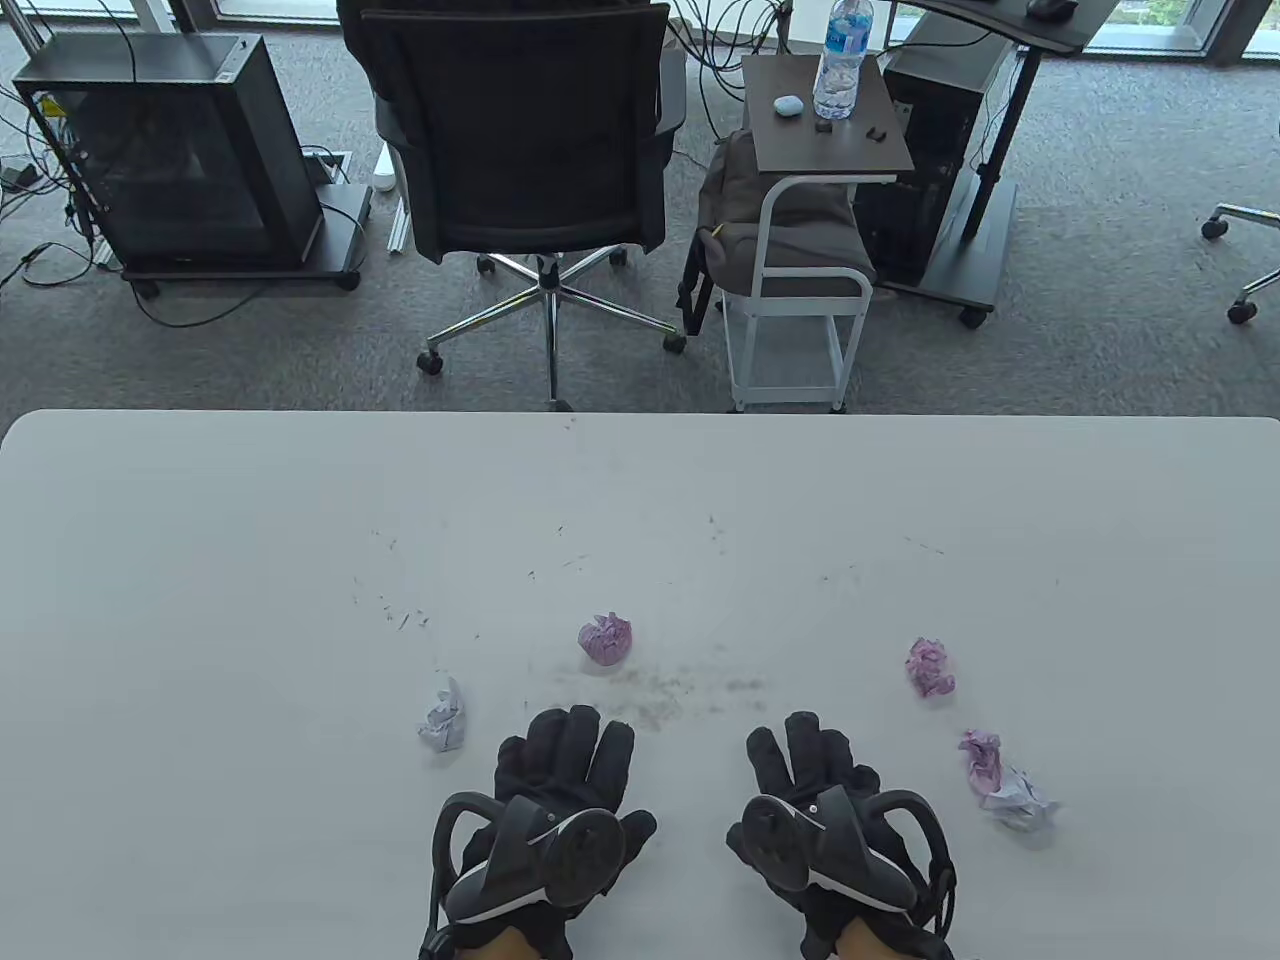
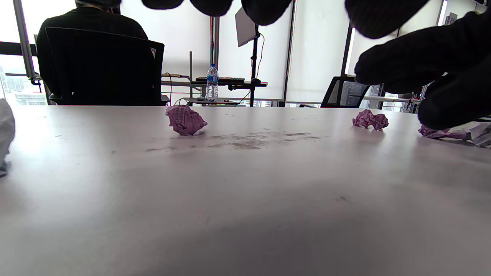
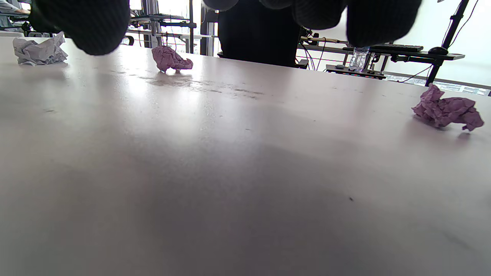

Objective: Flatten crumpled invoices and stack

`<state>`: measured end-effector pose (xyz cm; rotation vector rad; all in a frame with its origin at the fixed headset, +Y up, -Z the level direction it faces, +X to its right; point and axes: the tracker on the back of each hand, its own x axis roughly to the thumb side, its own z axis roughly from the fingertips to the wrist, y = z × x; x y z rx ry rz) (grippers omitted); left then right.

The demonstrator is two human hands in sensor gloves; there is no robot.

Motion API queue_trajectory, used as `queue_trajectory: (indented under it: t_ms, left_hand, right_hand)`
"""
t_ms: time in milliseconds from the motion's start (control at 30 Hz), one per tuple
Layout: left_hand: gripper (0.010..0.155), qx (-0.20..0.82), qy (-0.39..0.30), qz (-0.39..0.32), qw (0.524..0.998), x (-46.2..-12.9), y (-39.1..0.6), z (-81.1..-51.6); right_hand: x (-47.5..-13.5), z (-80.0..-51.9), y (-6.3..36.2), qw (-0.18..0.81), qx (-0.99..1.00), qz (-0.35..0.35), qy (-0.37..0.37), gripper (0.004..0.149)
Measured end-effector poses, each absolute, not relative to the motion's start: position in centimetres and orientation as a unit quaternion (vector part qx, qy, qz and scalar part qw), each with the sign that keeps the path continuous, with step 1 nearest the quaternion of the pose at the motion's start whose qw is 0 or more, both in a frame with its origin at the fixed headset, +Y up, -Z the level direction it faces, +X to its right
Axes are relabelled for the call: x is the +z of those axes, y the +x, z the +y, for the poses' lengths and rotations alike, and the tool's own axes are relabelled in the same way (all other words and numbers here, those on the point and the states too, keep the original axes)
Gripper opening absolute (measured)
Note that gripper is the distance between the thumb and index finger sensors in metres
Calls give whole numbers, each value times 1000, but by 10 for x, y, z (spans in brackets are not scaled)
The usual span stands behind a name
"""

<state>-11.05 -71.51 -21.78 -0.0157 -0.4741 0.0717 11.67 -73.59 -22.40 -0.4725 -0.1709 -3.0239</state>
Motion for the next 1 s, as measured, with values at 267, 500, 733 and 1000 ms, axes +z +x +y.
queue_trajectory:
  t_ms: [267,500,733,1000]
  left_hand:
    - [79,48,-33,-227,972,-222,-106,-717]
    - [82,43,-90,-202,974,-253,-91,-722]
    - [81,20,-130,-118,984,-311,-86,-735]
    - [73,6,-152,-67,986,-358,-77,-747]
  right_hand:
    - [-225,-737,118,31,-986,-55,-152,85]
    - [-228,-738,121,-4,-986,-69,-149,85]
    - [-228,-733,126,-35,-985,-74,-150,85]
    - [-229,-730,126,-55,-983,-72,-162,85]
